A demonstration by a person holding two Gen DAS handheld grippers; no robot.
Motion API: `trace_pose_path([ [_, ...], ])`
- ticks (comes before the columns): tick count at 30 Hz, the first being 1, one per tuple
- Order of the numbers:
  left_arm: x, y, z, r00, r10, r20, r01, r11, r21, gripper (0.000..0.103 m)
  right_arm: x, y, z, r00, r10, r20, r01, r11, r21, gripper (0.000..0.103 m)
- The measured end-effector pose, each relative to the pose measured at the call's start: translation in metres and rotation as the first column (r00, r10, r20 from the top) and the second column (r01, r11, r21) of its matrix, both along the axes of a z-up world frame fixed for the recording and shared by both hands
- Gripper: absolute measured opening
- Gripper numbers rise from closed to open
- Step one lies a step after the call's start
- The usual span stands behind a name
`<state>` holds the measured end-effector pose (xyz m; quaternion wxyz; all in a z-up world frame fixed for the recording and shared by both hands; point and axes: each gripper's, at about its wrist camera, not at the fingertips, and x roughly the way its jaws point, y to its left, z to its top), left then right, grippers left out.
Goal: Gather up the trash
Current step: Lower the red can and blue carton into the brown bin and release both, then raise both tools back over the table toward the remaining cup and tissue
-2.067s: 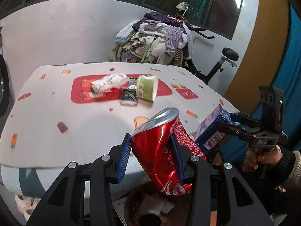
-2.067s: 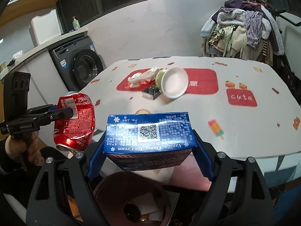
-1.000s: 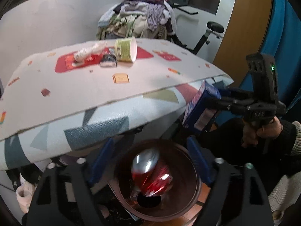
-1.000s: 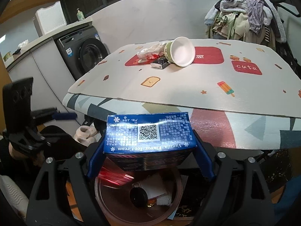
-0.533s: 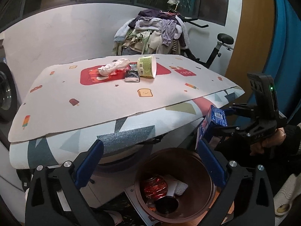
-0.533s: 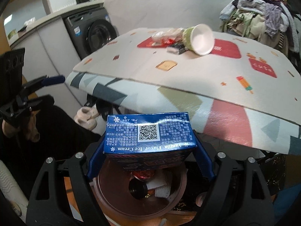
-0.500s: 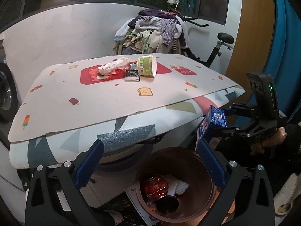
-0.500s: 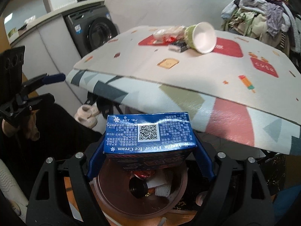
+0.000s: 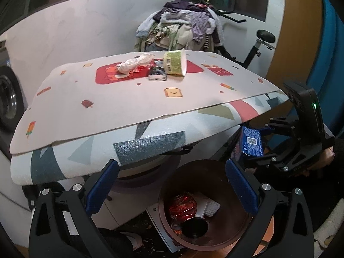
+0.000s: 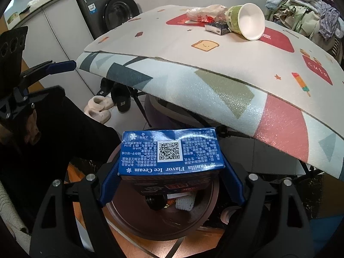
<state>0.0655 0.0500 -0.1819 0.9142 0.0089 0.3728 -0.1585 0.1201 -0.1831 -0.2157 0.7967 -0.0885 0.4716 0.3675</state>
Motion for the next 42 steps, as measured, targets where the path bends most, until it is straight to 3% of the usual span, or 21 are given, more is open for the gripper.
trace_pose_path([
  [7,0.002,0.004,-0.002,1.000,0.015,-0.014,-0.015,1.000,-0.009,0.097,0.002,-0.001,-0.002,1.000,-0.008,-0.009,0.008,1.000,-0.004,0.083],
  [13,0.002,0.002,-0.002,1.000,0.010,-0.015,-0.010,1.000,-0.001,0.097,0.003,0.000,-0.003,1.000,-0.012,-0.011,0.012,1.000,-0.014,0.095],
  [22,0.003,0.005,-0.003,1.000,0.020,-0.024,-0.021,1.000,-0.004,0.097,0.011,-0.010,-0.003,0.997,-0.074,-0.018,0.074,0.997,-0.001,0.096],
  [42,0.004,0.006,-0.005,0.999,0.024,-0.028,-0.024,1.000,0.001,0.097,0.012,-0.012,-0.003,0.996,-0.086,-0.019,0.086,0.996,0.001,0.096],
])
